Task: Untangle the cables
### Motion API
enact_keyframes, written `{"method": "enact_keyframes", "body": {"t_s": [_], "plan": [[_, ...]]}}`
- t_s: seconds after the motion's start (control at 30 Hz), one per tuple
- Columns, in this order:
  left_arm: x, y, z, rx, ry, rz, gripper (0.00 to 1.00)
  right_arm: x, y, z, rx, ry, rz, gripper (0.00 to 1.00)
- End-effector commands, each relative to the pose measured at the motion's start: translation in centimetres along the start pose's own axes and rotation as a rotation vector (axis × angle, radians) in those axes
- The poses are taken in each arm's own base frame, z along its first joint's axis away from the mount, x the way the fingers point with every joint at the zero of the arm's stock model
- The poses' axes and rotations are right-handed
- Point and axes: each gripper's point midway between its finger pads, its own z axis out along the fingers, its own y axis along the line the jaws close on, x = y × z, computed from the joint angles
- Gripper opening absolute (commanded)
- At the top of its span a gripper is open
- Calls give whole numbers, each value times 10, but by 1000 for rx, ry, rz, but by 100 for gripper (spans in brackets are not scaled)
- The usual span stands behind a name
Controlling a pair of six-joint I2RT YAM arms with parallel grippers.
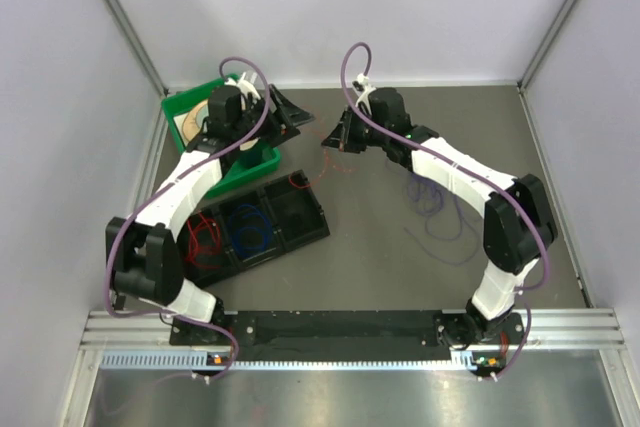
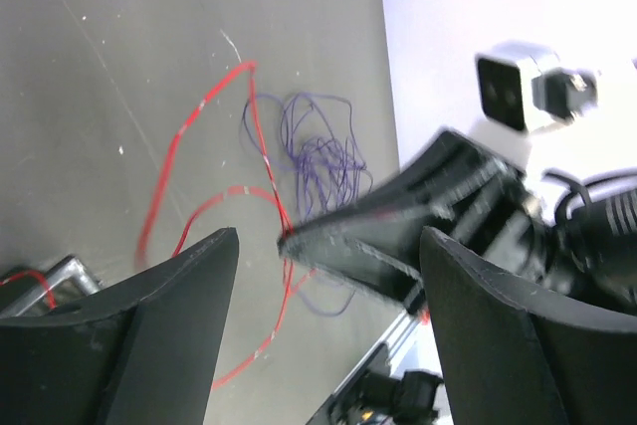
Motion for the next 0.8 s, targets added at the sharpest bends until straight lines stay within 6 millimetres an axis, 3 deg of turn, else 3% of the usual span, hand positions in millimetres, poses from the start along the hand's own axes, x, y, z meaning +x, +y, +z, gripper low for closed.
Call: {"method": "enact_keyframes", "body": {"t_s": [0.0, 0.23, 0.53, 0.77], "plan": [[-18, -29, 13, 36, -39, -12, 78, -24, 45, -25, -130, -69, -56, 0], [-9, -17, 38, 12, -15, -80, 76, -24, 52, -31, -150, -59, -80, 0], [-9, -13, 53, 11, 6, -85, 75, -22, 56, -32, -165, -35, -93, 0], [-19, -34, 28, -6, -28, -1, 77, -23, 38, -31, -73, -47, -125, 0]]}}
